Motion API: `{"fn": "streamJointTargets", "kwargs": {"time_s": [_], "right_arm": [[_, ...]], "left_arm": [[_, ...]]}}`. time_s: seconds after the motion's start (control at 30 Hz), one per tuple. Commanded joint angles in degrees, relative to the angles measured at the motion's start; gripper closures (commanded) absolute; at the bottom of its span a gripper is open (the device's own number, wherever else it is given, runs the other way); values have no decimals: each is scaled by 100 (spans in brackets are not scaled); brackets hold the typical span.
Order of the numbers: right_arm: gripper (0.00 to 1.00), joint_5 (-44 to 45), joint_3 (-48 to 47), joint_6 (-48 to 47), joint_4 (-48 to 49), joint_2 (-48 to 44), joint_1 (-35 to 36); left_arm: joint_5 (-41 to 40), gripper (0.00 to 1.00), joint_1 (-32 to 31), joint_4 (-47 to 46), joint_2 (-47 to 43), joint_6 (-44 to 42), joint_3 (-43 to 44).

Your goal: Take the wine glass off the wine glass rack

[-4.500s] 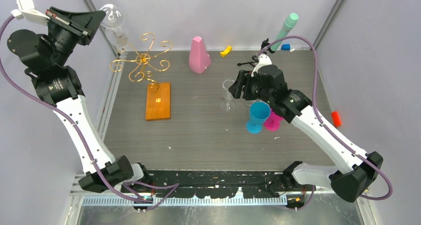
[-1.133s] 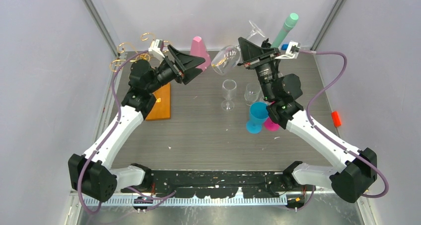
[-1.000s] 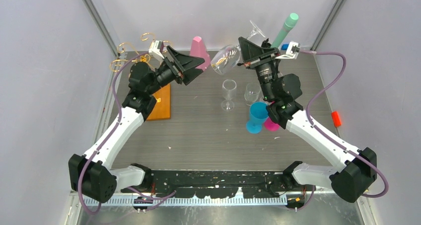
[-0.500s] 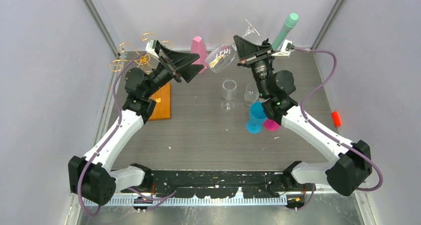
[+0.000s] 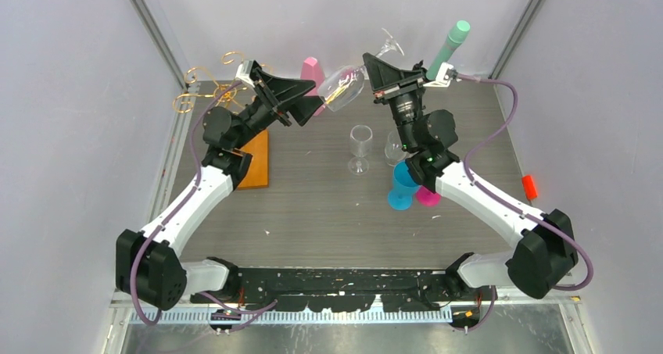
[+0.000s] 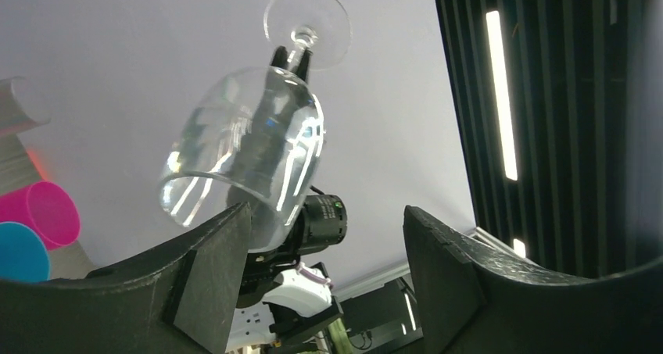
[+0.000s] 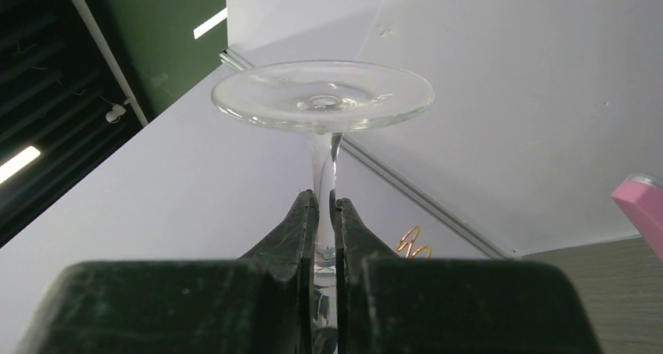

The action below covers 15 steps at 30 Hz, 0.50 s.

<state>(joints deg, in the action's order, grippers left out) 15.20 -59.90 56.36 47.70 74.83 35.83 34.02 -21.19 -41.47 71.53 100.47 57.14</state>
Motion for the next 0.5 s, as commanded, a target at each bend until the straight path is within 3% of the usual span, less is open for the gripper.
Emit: {"fn": "streamJointTargets", "kwargs": {"time_s": [0.0,0.3,0.47], "right_arm": [[100,-22,-211,322,639,135,-6],[100,-115,16,749,1014,351,-6],[100,-304,-41,841,1027,532,2]], "left_arm": [[110,30,-121,-830,29,418,273],[-89,39,-320,-1053,231,450,422],[-128,54,-359,-1356,406,560,489]]}}
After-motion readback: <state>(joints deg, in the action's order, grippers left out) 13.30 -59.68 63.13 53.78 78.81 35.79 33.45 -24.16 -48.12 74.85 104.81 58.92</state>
